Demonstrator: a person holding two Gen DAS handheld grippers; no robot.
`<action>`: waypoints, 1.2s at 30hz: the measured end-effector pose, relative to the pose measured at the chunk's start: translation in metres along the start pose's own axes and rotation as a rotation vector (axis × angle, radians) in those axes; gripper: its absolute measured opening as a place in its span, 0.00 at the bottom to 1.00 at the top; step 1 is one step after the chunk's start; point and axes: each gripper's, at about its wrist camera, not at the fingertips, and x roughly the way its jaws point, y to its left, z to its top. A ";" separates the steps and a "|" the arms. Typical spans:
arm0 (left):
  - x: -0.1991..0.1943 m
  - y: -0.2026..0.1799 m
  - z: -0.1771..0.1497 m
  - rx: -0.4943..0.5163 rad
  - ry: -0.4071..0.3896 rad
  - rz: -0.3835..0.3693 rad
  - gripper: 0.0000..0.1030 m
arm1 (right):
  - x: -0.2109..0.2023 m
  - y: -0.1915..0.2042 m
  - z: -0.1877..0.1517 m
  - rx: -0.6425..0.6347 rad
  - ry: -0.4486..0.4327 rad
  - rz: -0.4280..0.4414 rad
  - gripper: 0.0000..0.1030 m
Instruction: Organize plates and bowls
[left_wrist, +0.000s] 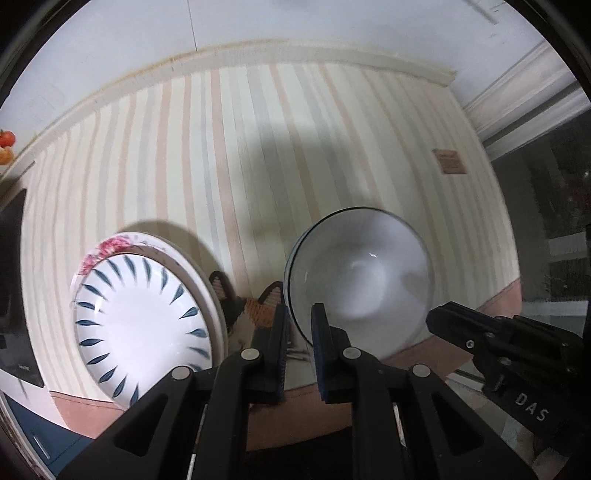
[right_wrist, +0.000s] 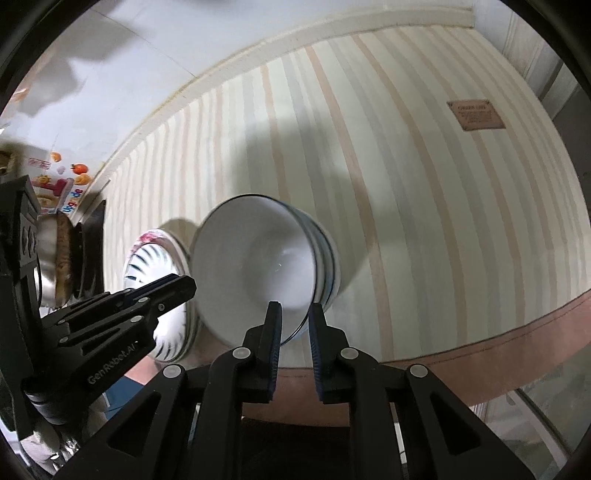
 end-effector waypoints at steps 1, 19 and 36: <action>-0.010 -0.001 -0.004 0.006 -0.019 0.005 0.12 | -0.008 0.004 -0.004 -0.011 -0.017 -0.006 0.19; -0.128 -0.013 -0.060 0.074 -0.201 -0.030 0.72 | -0.132 0.046 -0.079 -0.112 -0.230 -0.098 0.86; -0.149 -0.007 -0.069 0.038 -0.244 -0.029 0.94 | -0.170 0.043 -0.091 -0.107 -0.322 -0.110 0.95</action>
